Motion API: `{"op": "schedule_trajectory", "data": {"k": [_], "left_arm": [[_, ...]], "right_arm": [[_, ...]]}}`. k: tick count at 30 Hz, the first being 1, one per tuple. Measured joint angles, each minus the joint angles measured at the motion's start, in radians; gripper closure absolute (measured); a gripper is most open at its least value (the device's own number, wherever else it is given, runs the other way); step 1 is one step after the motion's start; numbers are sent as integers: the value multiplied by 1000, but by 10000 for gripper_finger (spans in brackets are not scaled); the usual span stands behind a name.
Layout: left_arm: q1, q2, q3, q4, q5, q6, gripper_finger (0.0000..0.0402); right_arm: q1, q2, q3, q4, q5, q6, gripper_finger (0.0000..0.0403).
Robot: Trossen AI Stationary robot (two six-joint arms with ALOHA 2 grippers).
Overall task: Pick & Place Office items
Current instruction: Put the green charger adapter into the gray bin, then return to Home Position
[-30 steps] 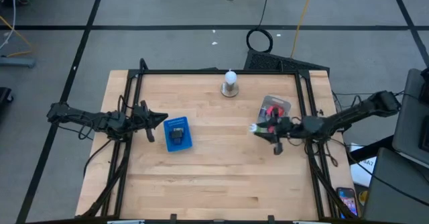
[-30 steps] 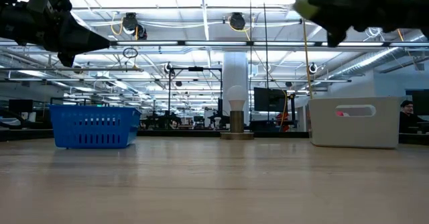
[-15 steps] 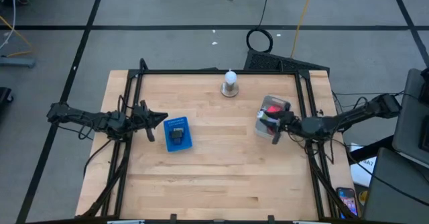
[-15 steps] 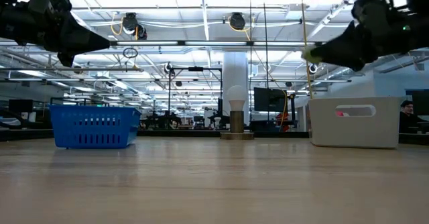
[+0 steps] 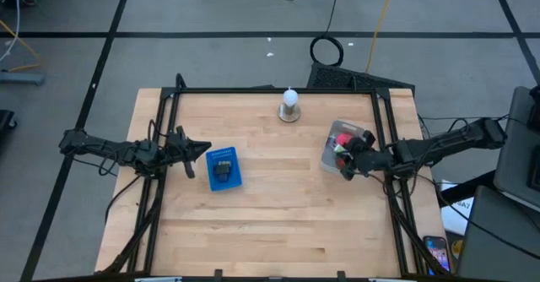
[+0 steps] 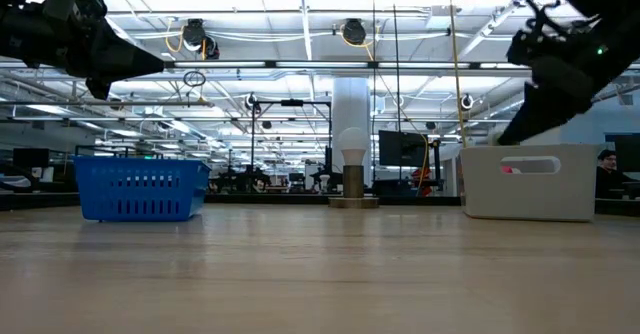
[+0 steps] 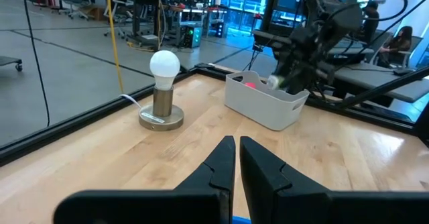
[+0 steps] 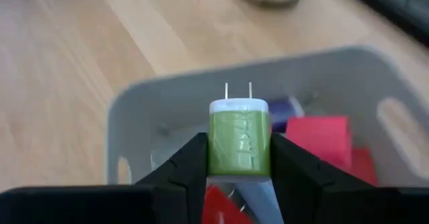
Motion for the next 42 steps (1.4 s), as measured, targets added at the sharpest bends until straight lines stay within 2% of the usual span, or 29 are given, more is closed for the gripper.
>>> {"op": "schedule_trajectory", "data": {"k": [10, 16, 22, 26, 33, 37, 40, 42], "left_arm": [[0, 0, 0, 1, 1, -22, 378], [0, 0, 0, 0, 0, -16, 378], [0, 0, 0, 2, 0, 62, 378], [0, 0, 0, 9, 0, 127, 378], [0, -3, 0, 11, -18, 178, 380], [0, -46, 0, 9, -10, 221, 398], [0, -97, 9, 21, 79, 220, 396], [0, -133, 43, -62, 134, 212, 399]], "right_arm": [[-92, 147, -16, 18, -103, -3, 283], [-117, 157, -16, 18, -114, -21, 246], [-113, 133, -16, 102, -146, -149, 221], [-108, 63, -16, 153, -211, -197, 216], [-108, -123, -24, 235, -235, -305, 229], [-108, -287, -110, 408, -235, -404, 257], [-108, -435, -199, 533, -235, -457, 292], [-108, -537, -258, 569, -235, -481, 322]]}}
